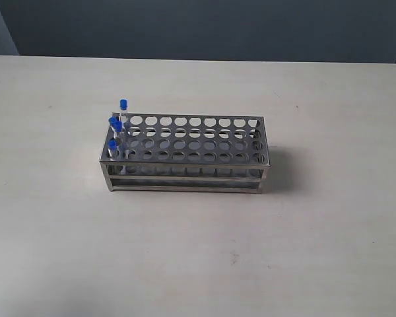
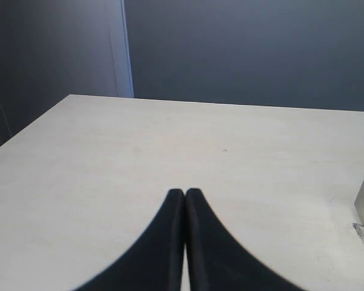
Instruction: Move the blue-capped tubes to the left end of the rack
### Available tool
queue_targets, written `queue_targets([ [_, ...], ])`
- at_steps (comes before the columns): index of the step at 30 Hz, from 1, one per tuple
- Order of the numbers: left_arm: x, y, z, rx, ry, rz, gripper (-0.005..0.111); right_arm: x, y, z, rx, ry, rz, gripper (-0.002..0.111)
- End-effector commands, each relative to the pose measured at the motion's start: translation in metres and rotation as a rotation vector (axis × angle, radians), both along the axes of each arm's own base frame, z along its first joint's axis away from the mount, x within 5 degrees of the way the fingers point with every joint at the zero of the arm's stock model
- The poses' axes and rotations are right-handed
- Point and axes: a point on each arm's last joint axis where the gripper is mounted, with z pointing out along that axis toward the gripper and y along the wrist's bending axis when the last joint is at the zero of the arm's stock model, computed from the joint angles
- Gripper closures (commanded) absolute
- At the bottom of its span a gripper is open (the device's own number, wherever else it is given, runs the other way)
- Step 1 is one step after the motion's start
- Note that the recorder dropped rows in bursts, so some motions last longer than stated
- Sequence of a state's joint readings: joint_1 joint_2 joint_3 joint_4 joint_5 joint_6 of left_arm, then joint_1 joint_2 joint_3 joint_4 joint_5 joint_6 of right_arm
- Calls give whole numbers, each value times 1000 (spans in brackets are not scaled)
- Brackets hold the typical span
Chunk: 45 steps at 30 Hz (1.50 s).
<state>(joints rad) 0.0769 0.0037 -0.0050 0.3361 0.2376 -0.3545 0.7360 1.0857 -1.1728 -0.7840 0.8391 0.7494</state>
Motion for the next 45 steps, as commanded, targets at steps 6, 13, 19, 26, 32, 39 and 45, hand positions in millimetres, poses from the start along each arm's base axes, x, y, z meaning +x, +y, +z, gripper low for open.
queue_targets([
  [6,0,-1,-1,-3,-1,-9,106,-21,-44,-13,-17,68,-172,108],
  [13,0,-1,-1,-7,1,-9,106,-49,-64,-110,65,-241,175,108],
  [19,0,-1,-1,-7,1,-9,106,-92,-109,-159,164,-557,-165,108],
  [26,0,-1,-1,-7,1,-9,106,-117,-114,-184,181,-580,-202,108],
  [32,0,-1,-1,-7,1,-9,106,-124,-115,-207,167,-356,-269,108],
  [39,0,-1,-1,-7,1,-9,106,-136,-114,-228,87,-193,-276,108],
  [45,0,-1,-1,-7,1,-9,106,-137,-114,-234,125,-192,-290,108],
])
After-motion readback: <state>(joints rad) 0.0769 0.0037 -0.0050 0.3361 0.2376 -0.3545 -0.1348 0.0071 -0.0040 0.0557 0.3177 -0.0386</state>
